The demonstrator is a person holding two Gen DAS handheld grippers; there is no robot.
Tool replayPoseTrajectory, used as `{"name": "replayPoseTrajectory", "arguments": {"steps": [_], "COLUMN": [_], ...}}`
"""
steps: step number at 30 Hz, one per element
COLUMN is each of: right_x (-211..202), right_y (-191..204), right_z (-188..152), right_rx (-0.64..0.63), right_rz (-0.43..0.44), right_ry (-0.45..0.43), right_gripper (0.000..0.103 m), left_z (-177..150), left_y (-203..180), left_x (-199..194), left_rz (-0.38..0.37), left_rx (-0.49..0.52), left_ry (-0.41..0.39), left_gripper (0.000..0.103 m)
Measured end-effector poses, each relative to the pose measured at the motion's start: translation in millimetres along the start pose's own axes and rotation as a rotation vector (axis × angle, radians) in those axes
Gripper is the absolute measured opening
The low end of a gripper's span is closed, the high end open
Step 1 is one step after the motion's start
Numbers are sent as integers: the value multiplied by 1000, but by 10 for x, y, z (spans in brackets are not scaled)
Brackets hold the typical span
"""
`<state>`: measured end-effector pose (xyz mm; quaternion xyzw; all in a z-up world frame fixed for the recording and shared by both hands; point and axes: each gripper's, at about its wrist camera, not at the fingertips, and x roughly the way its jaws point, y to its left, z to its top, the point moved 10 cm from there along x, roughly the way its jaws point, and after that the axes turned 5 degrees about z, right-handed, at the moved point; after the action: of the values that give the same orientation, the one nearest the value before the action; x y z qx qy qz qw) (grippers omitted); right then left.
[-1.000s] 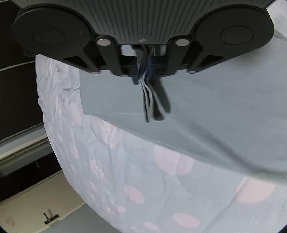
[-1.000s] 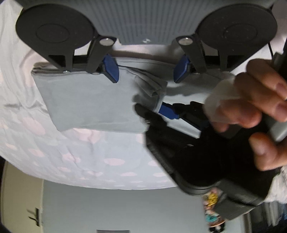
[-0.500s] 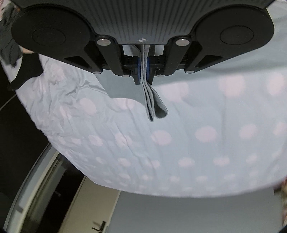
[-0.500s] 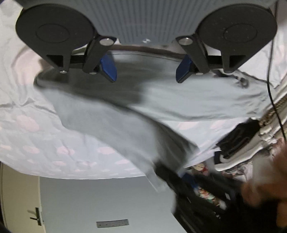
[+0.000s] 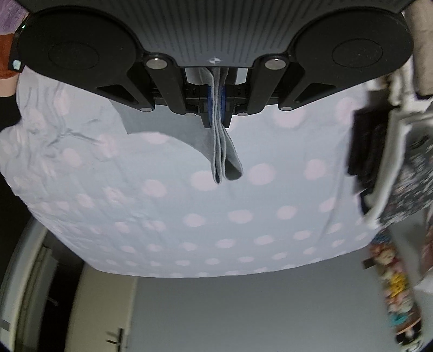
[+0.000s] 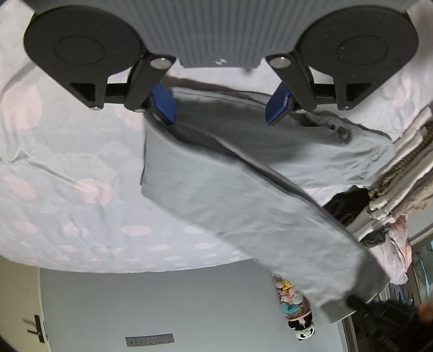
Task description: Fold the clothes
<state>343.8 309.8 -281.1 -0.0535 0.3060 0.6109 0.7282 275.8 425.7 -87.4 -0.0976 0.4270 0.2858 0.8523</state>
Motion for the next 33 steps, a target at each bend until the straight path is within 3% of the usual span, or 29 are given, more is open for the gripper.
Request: {"name": "replayPoseTrajectory", "arguments": {"steps": [12, 19, 28, 30, 33], "right_x": [40, 97, 201, 209, 218], "right_y": [132, 33, -88, -105, -107], "right_z": [-46, -58, -117, -114, -77], "right_rx": [29, 69, 121, 136, 156], "right_rz": [90, 59, 39, 41, 50], "right_ry": [21, 29, 53, 53, 43], "right_gripper": [76, 76, 76, 76, 76], "left_z": [-549, -1043, -1453, -1548, -1673], "left_y": [1332, 1948, 2242, 2297, 2419], "left_x": [449, 759, 1203, 1302, 1333], "left_rz": [176, 262, 229, 232, 293], "left_rx": [-105, -191, -272, -296, -318], "left_ry": [134, 208, 239, 250, 238], "left_gripper": [7, 7, 8, 19, 26]}}
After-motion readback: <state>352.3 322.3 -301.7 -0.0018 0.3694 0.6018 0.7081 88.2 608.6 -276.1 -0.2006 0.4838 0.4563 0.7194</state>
